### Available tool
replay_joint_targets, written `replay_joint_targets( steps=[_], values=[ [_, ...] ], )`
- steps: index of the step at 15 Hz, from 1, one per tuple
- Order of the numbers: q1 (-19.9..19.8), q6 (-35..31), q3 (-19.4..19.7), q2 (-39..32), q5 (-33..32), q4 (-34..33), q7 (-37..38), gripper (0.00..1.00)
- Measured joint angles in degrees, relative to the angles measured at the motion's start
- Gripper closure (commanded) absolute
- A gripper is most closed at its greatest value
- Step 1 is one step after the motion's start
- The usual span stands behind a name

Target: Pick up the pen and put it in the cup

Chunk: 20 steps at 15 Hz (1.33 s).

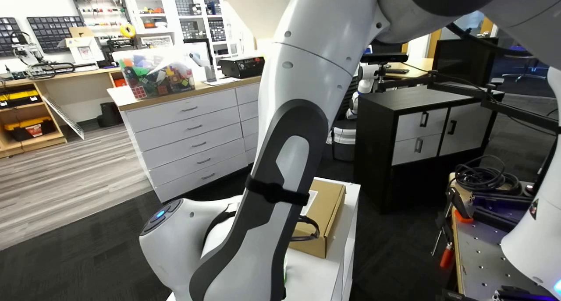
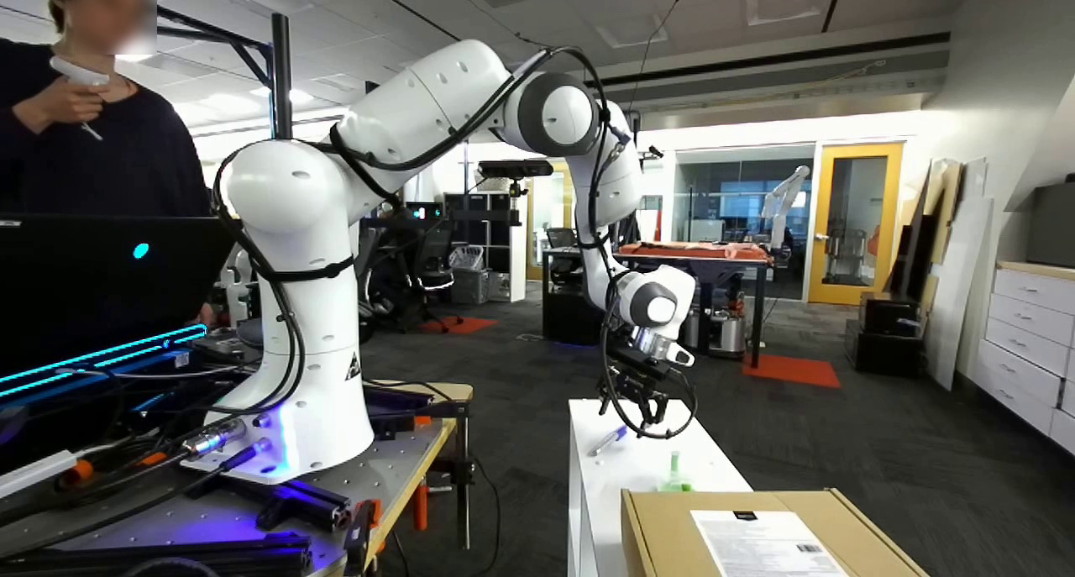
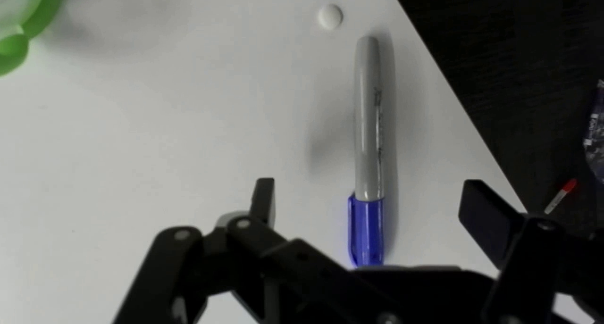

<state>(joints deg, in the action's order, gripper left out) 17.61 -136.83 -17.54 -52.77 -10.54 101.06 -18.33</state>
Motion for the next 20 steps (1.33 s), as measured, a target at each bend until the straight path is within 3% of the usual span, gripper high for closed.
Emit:
replay_joint_targets(
  steps=[10,20],
  values=[
    [0.8,-0.4,-3.0,0.0,-0.7,1.1,-1.7,0.00],
    [3.5,-7.1,-1.7,0.3,-11.2,5.0,-3.5,0.00]
  ],
)
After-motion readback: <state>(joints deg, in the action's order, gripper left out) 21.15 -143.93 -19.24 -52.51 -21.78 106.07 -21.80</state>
